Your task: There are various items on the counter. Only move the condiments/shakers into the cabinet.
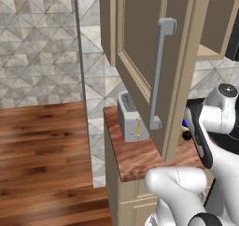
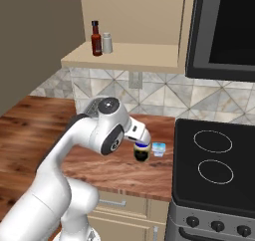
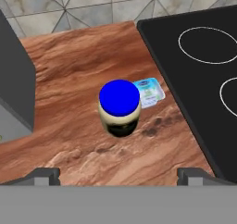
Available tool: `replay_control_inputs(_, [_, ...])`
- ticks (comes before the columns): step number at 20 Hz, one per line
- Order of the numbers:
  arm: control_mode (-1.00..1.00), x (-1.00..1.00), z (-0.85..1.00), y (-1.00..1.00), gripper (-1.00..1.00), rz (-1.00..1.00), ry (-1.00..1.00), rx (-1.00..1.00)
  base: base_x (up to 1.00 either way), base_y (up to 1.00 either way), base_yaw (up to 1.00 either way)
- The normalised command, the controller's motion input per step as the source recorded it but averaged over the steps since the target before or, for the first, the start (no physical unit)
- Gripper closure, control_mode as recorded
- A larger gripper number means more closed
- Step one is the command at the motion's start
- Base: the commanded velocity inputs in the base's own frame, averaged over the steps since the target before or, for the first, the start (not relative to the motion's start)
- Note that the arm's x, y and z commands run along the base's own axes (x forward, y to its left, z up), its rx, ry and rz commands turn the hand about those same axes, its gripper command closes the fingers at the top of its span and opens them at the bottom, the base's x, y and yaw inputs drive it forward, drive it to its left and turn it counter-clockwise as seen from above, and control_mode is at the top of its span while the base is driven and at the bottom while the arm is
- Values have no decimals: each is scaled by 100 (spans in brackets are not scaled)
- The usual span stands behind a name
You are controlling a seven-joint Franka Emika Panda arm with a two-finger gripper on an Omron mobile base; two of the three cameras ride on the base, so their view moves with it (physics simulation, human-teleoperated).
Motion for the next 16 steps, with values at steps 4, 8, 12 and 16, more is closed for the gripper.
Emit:
replay_control_inputs(4, [-100, 35, -16, -3, -100, 0, 0, 0, 0, 0, 0])
replay_control_inputs(8, [-100, 15, -29, -9, -100, 0, 0, 0, 0, 0, 0])
replay_control_inputs(12, [-100, 5, -29, -24, -100, 0, 0, 0, 0, 0, 0])
replay_control_inputs(16, [-100, 17, -26, -13, -100, 0, 0, 0, 0, 0, 0])
